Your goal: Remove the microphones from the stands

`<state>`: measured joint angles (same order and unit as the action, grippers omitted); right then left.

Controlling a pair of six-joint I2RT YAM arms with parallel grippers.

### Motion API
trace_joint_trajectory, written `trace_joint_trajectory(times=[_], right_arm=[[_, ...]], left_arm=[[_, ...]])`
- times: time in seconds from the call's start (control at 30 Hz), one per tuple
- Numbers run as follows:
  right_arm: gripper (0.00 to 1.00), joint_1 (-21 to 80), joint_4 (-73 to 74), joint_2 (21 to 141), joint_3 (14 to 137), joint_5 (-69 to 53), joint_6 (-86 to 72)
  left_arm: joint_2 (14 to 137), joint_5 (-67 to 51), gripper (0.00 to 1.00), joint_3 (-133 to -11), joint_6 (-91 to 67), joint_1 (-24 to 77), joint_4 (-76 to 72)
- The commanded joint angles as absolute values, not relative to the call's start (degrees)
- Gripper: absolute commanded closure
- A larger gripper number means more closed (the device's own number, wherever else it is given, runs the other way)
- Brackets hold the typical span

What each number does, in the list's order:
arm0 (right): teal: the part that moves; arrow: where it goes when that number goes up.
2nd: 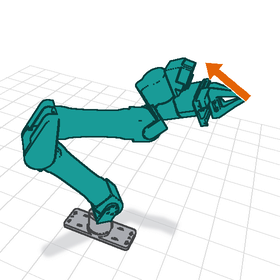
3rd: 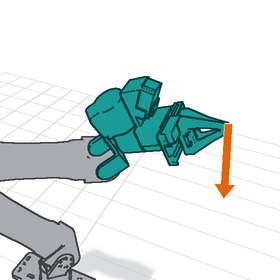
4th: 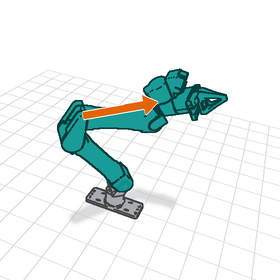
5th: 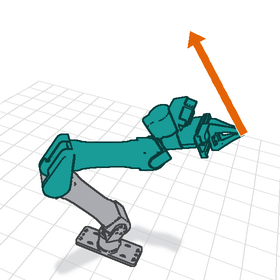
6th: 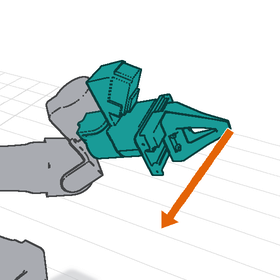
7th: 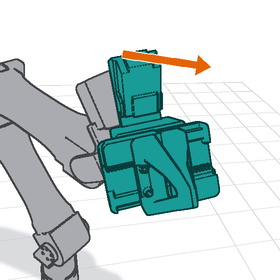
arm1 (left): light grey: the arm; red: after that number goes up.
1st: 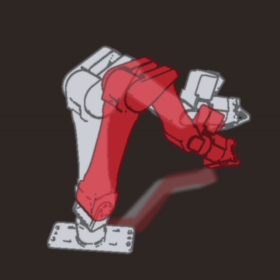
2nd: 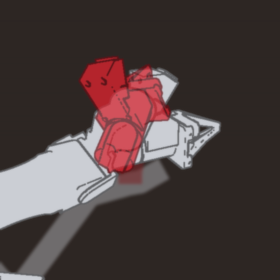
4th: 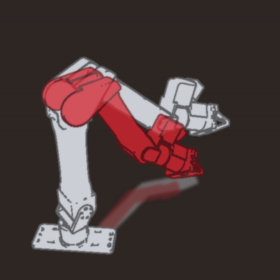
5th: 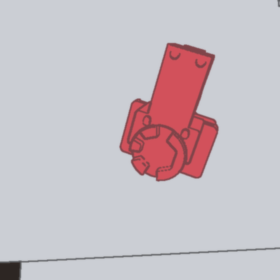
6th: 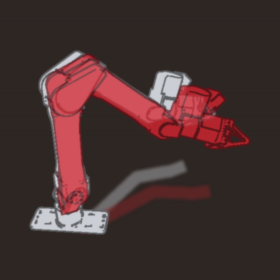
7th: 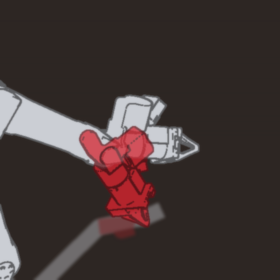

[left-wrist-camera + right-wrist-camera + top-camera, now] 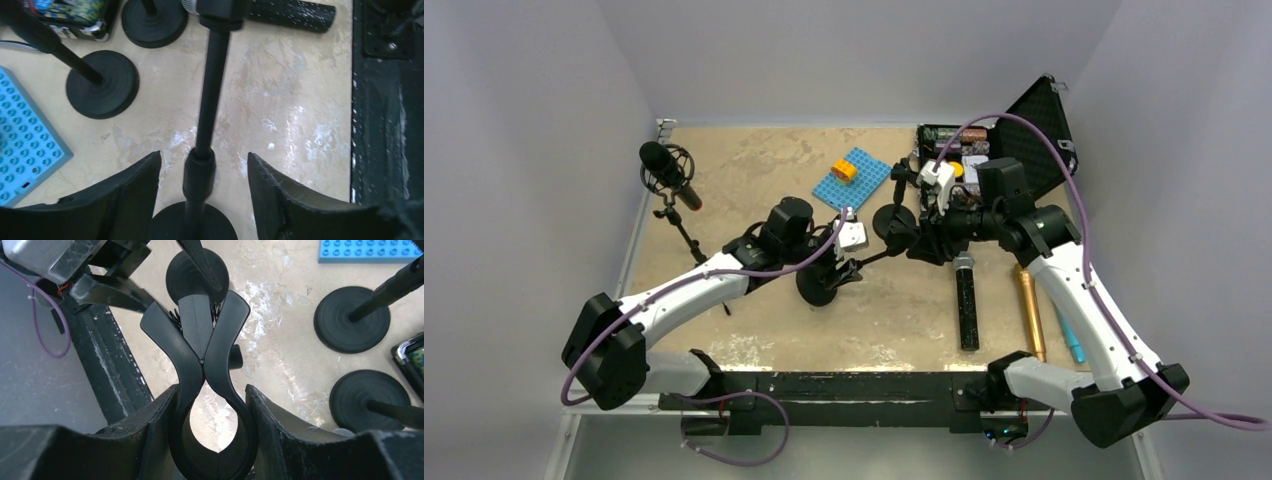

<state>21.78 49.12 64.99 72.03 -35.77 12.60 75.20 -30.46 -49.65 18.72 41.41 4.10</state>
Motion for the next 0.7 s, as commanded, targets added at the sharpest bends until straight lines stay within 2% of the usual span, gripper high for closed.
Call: trace_joint_trajectory(times=[0.0, 0.2, 0.33, 0.47, 0.53, 0.57, 0.67], right_arm=[[1.0, 21.67, 49.43, 62.84, 71.19, -38.26, 26.03], [1.0, 24.82, 49.69, 57.93, 65.97, -39.66, 50.24], [1.0, 26.28, 49.94, 56.77, 65.51, -39.58, 55.16], [1.0, 27.16, 49.77, 56.81, 66.19, -39.08, 56.25], [1.0, 27.24, 49.23, 57.01, 66.5, -38.68, 55.22], [1.0, 27.25, 48.73, 57.17, 66.6, -38.39, 54.14], [1.0, 27.08, 44.26, 58.48, 67.37, -35.82, 43.84]], left_arm=[[73.91, -38.44, 0.29, -55.16, 21.79, 39.46, 13.77], [78.03, -52.91, 0.25, -58.91, 29.98, 34.74, 22.73], [83.53, -57.86, 0.27, -61.47, 35.62, 34.69, 25.18], [90.06, -59.66, 0.34, -66.8, 40.39, 34.75, 30.01], [91.74, -59.6, 0.42, -67.83, 41.04, 34.84, 30.85], [92.23, -59.14, 0.5, -68.28, 41.0, 34.9, 31.05], [91.26, -56.31, 0.84, -67.46, 38.66, 34.89, 29.11]])
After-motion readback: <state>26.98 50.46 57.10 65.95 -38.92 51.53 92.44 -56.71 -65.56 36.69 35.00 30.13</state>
